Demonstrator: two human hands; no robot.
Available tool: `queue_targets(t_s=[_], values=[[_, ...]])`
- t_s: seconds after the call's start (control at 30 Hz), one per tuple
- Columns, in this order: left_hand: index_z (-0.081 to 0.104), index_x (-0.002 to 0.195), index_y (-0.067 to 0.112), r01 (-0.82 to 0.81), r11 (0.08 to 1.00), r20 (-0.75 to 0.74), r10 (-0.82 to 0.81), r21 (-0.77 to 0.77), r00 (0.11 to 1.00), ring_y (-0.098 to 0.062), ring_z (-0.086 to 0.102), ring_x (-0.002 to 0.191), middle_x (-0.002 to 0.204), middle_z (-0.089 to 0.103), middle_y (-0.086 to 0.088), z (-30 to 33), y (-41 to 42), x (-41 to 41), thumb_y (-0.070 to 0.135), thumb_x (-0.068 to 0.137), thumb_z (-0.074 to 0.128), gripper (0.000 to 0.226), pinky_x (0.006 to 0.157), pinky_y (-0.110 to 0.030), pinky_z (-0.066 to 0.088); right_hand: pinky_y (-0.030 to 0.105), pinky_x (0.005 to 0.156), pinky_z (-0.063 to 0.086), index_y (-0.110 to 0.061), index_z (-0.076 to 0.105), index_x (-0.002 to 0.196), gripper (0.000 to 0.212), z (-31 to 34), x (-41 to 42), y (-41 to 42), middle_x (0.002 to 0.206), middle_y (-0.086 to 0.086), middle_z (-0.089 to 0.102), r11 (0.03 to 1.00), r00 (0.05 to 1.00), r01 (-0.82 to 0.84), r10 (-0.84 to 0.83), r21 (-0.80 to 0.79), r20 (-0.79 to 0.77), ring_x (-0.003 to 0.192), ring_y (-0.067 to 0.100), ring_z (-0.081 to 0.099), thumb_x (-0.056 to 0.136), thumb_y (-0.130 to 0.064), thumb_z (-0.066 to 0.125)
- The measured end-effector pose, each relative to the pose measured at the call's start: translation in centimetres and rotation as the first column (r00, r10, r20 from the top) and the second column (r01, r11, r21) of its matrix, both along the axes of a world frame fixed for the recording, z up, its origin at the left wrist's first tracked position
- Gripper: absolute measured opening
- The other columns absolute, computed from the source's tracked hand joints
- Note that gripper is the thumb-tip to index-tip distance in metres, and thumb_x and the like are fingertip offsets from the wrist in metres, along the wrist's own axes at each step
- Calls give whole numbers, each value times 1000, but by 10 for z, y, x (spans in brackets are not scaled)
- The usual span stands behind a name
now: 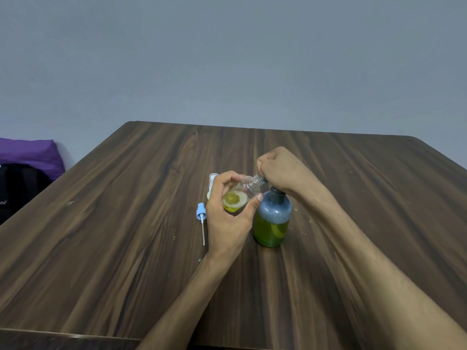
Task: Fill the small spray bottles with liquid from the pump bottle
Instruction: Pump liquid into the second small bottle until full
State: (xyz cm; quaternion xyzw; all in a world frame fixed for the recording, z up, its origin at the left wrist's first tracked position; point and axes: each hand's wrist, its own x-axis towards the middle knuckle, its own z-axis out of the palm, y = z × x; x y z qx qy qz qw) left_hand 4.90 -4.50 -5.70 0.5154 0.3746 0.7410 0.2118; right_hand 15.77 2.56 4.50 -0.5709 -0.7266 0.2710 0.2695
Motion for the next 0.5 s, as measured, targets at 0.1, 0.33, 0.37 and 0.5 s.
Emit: queue_targets(t_s=[0.1, 0.33, 0.37, 0.5], values=[[61, 113, 11, -6, 1000, -25, 7, 8, 1000, -16, 70, 106, 108, 68, 14, 1, -1, -1, -8, 80, 87, 46, 92, -22, 55, 27, 51, 26, -15, 39, 51, 28, 4, 1, 0, 39, -9, 31, 1000, 1000, -24, 24, 1, -10, 54, 17, 28, 75, -1, 37], [61, 114, 10, -5, 1000, -2, 5, -14, 1000, -16, 70, 104, 108, 69, 4, 0, -1, 0, -9, 80, 87, 47, 92, -26, 56, 27, 50, 27, -12, 41, 52, 27, -1, 0, 1, 45, -3, 36, 1000, 1000, 5, -5, -6, 26, 55, 18, 30, 76, 2, 38], [61, 114, 10, -4, 1000, -3, 4, -12, 1000, -16, 70, 104, 108, 69, 4, 0, -1, 0, -9, 80, 87, 46, 92, -26, 56, 27, 51, 28, -12, 41, 52, 28, 0, 0, 1, 45, -3, 36, 1000, 1000, 5, -5, -3, 17, 55, 18, 31, 76, 1, 38], [60, 113, 8, 1, 1000, -9, -1, -11, 1000, -12, 70, 103, 108, 69, 8, 0, -3, 0, -8, 80, 87, 45, 91, -23, 55, 26, 49, 26, -14, 39, 54, 25, 9, 1, 0, 39, -10, 30, 999, 999, -27, 28, 27, -42, 52, 15, 28, 76, -1, 36]])
